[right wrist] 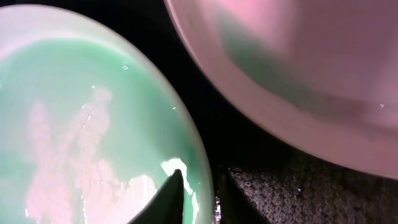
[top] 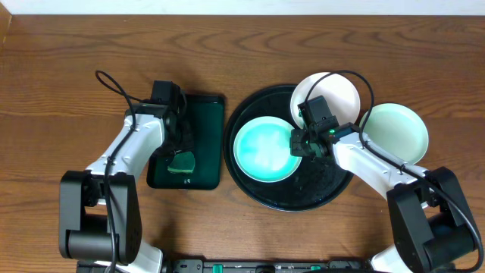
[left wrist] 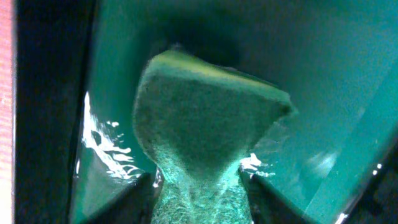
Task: Clean dirty plates on tray and stack at the side
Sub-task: 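Carry the sponge with the left gripper into the dark green dish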
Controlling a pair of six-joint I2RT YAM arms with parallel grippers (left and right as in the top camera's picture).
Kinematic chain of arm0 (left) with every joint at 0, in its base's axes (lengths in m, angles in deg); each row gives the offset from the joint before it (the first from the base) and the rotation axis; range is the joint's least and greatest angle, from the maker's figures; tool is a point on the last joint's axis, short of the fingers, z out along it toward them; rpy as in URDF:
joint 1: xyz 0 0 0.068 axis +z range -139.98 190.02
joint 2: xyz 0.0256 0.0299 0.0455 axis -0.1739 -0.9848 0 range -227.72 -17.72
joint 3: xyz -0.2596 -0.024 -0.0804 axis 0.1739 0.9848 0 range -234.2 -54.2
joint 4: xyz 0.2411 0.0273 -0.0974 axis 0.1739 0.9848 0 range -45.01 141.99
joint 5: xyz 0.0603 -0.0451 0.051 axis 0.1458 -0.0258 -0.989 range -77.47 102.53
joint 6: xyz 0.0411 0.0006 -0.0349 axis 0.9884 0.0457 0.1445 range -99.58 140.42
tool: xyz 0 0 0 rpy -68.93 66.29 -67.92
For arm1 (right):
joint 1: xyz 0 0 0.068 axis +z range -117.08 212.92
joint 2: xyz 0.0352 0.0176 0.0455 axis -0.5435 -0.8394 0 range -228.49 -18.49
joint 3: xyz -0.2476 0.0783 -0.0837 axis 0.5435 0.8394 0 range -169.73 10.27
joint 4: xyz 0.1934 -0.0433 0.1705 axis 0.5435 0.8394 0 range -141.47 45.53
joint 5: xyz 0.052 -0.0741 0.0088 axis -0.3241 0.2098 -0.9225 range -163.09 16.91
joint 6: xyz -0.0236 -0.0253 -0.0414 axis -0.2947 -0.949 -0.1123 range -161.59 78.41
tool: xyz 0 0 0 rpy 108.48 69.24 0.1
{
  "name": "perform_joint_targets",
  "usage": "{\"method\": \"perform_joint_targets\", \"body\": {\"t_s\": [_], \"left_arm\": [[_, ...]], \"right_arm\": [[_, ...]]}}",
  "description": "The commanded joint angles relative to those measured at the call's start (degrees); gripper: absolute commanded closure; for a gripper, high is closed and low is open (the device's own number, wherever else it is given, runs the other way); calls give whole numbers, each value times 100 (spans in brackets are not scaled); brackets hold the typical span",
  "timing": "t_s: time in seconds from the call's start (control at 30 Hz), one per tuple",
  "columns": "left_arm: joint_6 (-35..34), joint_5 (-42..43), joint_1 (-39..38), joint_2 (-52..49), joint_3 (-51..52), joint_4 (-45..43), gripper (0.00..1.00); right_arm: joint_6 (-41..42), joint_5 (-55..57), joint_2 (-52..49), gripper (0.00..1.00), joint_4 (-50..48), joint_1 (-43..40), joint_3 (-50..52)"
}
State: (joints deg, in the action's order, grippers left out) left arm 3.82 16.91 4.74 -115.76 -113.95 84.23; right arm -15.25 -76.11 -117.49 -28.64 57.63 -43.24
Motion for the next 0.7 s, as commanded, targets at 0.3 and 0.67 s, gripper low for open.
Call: {"method": "perform_joint_targets", "body": {"t_s": [0.3,0.67], "left_arm": [[-225,-413,24,1447,-566,92,38],[-424,-960,24,2669,-564,262,23]], "right_arm": [[-26,-24,-350,79,-98,52,-31],[-28,-120,-398,99,-68,46,-52]]}}
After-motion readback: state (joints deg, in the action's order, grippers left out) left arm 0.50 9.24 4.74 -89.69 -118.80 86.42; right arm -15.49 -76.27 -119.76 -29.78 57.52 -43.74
